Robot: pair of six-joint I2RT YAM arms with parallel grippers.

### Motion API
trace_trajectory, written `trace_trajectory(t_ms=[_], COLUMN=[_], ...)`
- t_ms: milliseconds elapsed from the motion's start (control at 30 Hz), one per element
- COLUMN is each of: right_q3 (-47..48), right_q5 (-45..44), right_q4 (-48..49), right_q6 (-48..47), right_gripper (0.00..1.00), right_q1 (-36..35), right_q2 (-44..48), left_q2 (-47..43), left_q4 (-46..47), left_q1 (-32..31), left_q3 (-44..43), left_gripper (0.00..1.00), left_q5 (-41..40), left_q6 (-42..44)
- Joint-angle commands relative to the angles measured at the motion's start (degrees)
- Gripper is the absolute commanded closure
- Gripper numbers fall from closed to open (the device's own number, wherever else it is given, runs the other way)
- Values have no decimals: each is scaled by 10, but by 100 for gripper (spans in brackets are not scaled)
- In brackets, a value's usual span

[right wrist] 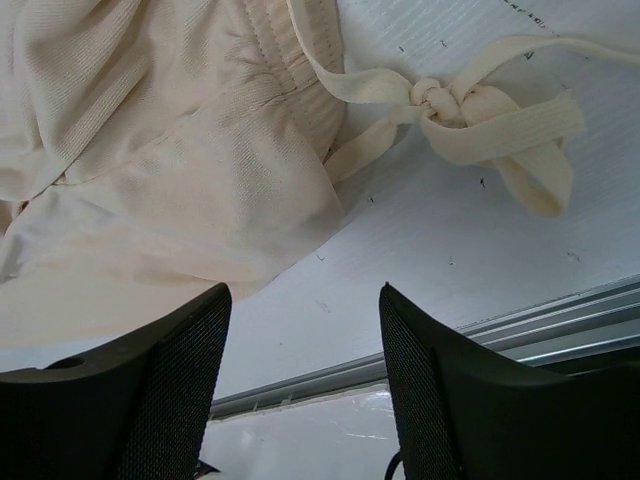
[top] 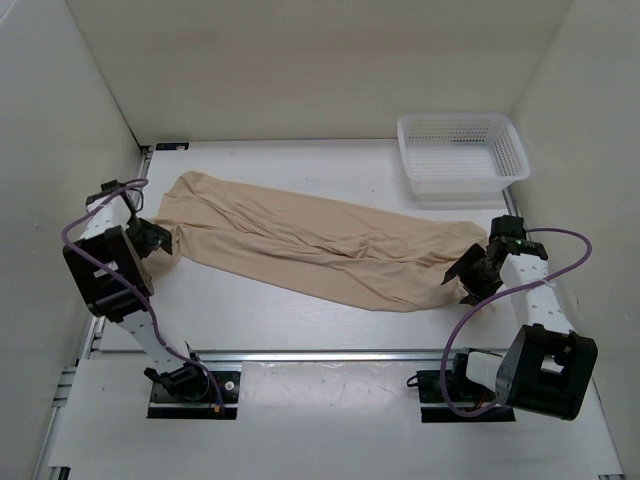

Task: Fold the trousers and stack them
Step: Flatten the trousers out

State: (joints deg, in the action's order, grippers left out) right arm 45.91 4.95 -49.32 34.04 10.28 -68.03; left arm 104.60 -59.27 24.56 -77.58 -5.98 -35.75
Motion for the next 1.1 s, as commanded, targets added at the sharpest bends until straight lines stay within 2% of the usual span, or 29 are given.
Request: trace_trajectory(t_ms=[0, 133, 200, 233, 267, 300, 433, 567, 600, 633, 667, 700, 767, 800, 933, 1067], right_q3=[10, 10, 5, 5, 5, 5, 10, 10, 16, 16, 16, 22, 22, 27, 27, 27], right_q5=[16, 16, 16, 16, 16, 16, 10, 10, 10, 10, 10, 10, 10, 10, 10, 10], right_q4=[8, 8, 8, 8, 8, 8, 8, 8, 13, 13, 13, 13, 13, 13, 13, 13], right_q6=[-2, -2, -2, -2, -2, -2, -2, -2, -2, -2, -8, -8, -8, -13, -13, -13], right_gripper=[34, 34, 34, 34, 34, 34, 34, 34, 34, 34, 34, 34, 34, 34, 34, 32], right_q1=[1, 1, 1, 1, 1, 1, 1, 1, 1, 1, 1, 1, 1, 1, 1, 1], right_q2=[-2, 4, 4, 4, 4, 4, 4, 4, -3, -9, -9, -9, -9, -14, -14, -19], left_q2=[25, 82, 111, 120, 134, 140, 139, 112, 105, 105, 105, 105, 99, 89, 37, 8], left_q4=[41, 41, 41, 35, 26, 17, -53, -80, -88, -89, -89, -89, -89, -83, -64, -17], left_q1=[5, 10, 10, 10, 10, 17, 41, 41, 41, 41, 41, 41, 41, 41, 36, 18], left_q3=[4, -37, -57, -81, -95, -111, -204, -268, -277, -283, -283, -283, -272, -254, -186, -100], left_gripper=[6, 10, 29, 43, 62, 89, 90, 90, 85, 76, 62, 30, 8, 1, 1, 21], left_q5=[38, 49, 44, 39, 31, 20, -81, -114, -114, -114, -100, -95, -90, -90, -73, -54], left_q6=[-4, -15, -15, -15, -10, -10, -3, -8, -8, -8, -8, -3, -3, 2, 8, 8])
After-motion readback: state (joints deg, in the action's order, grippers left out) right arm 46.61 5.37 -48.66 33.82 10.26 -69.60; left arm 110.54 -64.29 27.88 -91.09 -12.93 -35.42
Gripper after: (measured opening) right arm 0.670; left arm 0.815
